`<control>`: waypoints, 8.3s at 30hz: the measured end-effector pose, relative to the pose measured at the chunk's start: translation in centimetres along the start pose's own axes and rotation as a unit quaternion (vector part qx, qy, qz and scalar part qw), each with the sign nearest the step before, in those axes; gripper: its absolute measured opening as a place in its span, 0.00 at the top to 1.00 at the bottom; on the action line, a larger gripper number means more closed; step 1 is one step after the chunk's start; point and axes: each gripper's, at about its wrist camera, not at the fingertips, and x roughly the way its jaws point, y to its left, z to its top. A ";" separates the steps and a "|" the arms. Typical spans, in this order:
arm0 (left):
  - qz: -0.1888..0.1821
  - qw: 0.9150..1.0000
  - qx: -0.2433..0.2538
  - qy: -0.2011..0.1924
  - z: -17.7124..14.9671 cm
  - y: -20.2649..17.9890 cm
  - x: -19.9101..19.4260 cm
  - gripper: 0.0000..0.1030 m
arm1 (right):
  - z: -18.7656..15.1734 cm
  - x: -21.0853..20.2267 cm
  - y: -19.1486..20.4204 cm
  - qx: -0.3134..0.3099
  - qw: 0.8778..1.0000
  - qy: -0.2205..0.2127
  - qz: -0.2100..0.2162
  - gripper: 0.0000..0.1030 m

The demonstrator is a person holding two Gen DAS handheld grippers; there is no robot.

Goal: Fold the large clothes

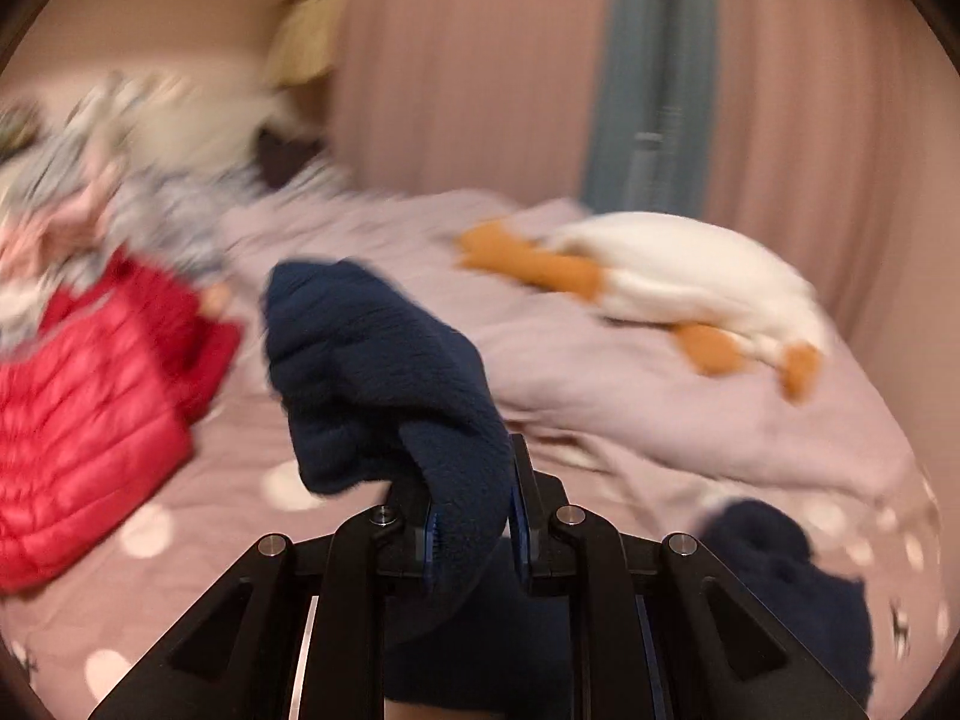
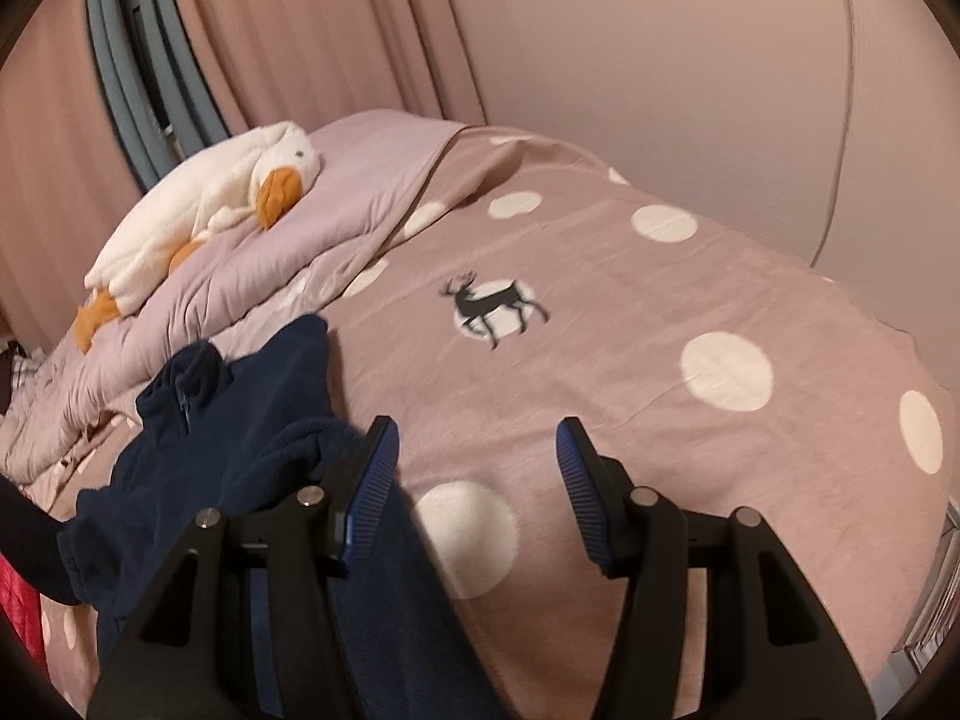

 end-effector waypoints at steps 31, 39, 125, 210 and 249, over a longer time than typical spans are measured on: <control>-0.035 0.999 -0.016 0.032 -8.7 -1.9 -6.6 0.04 | 0.1 -3.5 8.2 -0.033 0.991 0.043 0.121 0.24; 0.037 0.998 -0.021 0.044 -9.8 3.2 -3.2 0.04 | 0.0 4.2 19.1 -0.044 0.968 0.176 0.173 0.23; 0.015 0.993 0.053 0.103 -16.2 -3.6 5.9 0.41 | -4.1 13.0 10.2 -0.078 0.974 0.102 0.189 1.00; -0.068 0.973 -0.189 0.110 -23.6 9.4 -14.5 0.01 | -11.0 -7.6 -5.2 -0.026 0.992 0.028 0.124 0.11; -0.409 0.781 -0.400 0.251 -33.5 8.3 -16.3 0.01 | -20.2 -10.2 -5.6 0.145 0.933 0.100 0.313 0.03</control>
